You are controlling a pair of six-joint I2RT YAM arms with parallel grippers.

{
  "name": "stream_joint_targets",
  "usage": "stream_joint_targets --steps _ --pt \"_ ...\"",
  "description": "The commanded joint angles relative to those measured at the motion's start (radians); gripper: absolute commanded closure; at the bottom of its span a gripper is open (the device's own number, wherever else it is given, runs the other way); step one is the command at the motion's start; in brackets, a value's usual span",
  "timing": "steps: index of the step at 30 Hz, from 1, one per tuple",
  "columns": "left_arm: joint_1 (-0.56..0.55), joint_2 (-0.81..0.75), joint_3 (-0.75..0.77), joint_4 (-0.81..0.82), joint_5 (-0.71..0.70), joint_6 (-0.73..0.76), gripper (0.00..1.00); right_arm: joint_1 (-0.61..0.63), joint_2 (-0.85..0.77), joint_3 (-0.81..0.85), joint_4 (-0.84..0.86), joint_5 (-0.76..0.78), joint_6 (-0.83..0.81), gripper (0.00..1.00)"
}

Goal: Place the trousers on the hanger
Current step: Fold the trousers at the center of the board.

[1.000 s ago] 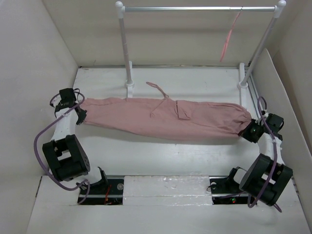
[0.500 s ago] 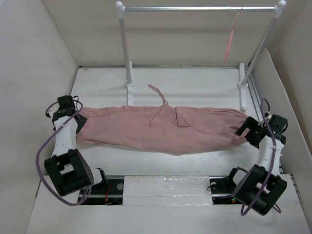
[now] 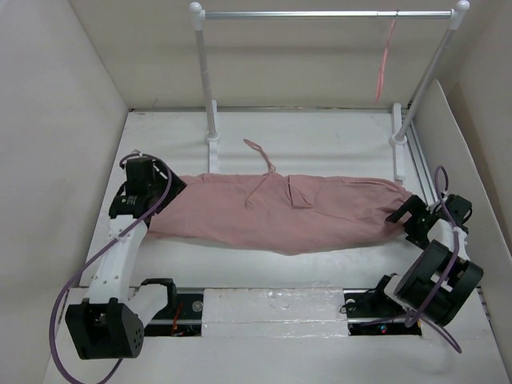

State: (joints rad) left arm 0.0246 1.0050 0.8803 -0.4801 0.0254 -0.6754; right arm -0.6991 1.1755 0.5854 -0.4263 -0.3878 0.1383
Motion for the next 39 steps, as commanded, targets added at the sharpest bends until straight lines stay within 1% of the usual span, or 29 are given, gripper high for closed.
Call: stream_joint_targets --steps 1,6,9,10,12,13,15,16,17,18,19,20,21,22,23,24,25,26,30,31,33,34,36,37,38,39 --pt "-0.028 -0.008 -0.050 0.067 0.092 -0.001 0.38 -0.002 0.038 -0.016 0.187 -0.059 0.058 0.00" --pt "-0.028 -0.011 -0.113 0.135 0.165 0.026 0.40 -0.002 0.114 -0.042 0.271 -0.060 0.138 0.00" --pt "-0.084 0.001 -0.119 0.146 0.143 0.022 0.40 -0.002 0.154 -0.064 0.336 -0.051 0.196 0.00" --pt "-0.127 0.020 -0.118 0.144 0.118 0.022 0.40 -0.002 0.167 -0.064 0.356 -0.039 0.205 0.01" --pt "-0.175 0.044 -0.095 0.144 0.081 0.017 0.40 -0.002 0.203 -0.056 0.365 -0.031 0.219 0.05" --pt "-0.195 0.076 -0.090 0.146 0.062 0.017 0.40 -0.002 0.216 -0.053 0.377 -0.031 0.221 0.18" --pt "-0.236 0.115 -0.069 0.147 0.059 0.016 0.40 -0.002 0.254 -0.048 0.391 -0.028 0.228 0.25" --pt "-0.250 0.148 -0.060 0.149 0.044 0.014 0.40 -0.002 0.266 -0.047 0.403 -0.032 0.228 0.48" --pt "-0.270 0.162 -0.047 0.150 0.033 0.016 0.40 -0.002 0.279 -0.042 0.406 -0.033 0.227 0.58" --pt "-0.270 0.176 -0.043 0.153 0.021 0.017 0.40 -0.002 0.289 -0.039 0.408 -0.031 0.225 0.64" --pt "-0.279 0.200 -0.038 0.153 0.007 0.023 0.40 -0.002 0.296 -0.041 0.415 -0.039 0.225 0.77" --pt "-0.279 0.210 -0.034 0.155 -0.001 0.026 0.39 -0.002 0.294 -0.039 0.417 -0.039 0.222 0.84" --pt "-0.279 0.219 -0.033 0.156 -0.008 0.031 0.39 -0.002 0.285 -0.024 0.417 -0.034 0.213 0.88" --pt "-0.279 0.243 -0.037 0.162 -0.048 0.051 0.39 -0.002 0.215 0.002 0.362 0.004 0.186 0.97" --pt "-0.279 0.244 -0.043 0.163 -0.048 0.051 0.39 -0.002 0.214 0.002 0.362 0.004 0.167 0.97" --pt "-0.279 0.253 -0.049 0.163 -0.053 0.054 0.39 -0.002 0.178 0.036 0.336 0.016 0.150 1.00" --pt "-0.279 0.267 -0.055 0.164 -0.050 0.059 0.39 -0.002 0.138 0.056 0.270 0.045 0.132 1.00" --pt "-0.279 0.271 -0.069 0.166 -0.048 0.060 0.39 -0.002 0.045 0.077 0.236 0.058 0.103 1.00" --pt "-0.405 0.284 -0.086 0.178 -0.094 0.036 0.39 0.013 -0.164 0.203 0.068 0.078 0.067 1.00" --pt "-0.496 0.309 -0.086 0.175 -0.119 0.022 0.39 0.013 -0.184 0.233 0.046 0.040 0.070 1.00" --pt "-0.605 0.351 -0.038 0.163 -0.153 -0.037 0.39 0.013 -0.226 0.269 0.034 0.009 0.083 1.00" --pt "-0.714 0.404 -0.018 0.156 -0.175 -0.061 0.39 0.013 -0.227 0.296 0.005 -0.017 0.077 1.00" --pt "-0.814 0.460 0.048 0.152 -0.185 -0.126 0.39 0.013 -0.220 0.408 -0.046 -0.020 0.034 1.00" --pt "-0.853 0.518 0.077 0.150 -0.202 -0.147 0.39 0.027 -0.218 0.453 -0.099 -0.011 0.017 1.00" --pt "-0.924 0.546 0.130 0.150 -0.203 -0.164 0.39 0.027 -0.215 0.535 -0.126 -0.008 -0.011 1.00" --pt "-0.957 0.576 0.159 0.156 -0.194 -0.176 0.39 0.053 -0.218 0.569 -0.141 -0.005 -0.020 1.00"
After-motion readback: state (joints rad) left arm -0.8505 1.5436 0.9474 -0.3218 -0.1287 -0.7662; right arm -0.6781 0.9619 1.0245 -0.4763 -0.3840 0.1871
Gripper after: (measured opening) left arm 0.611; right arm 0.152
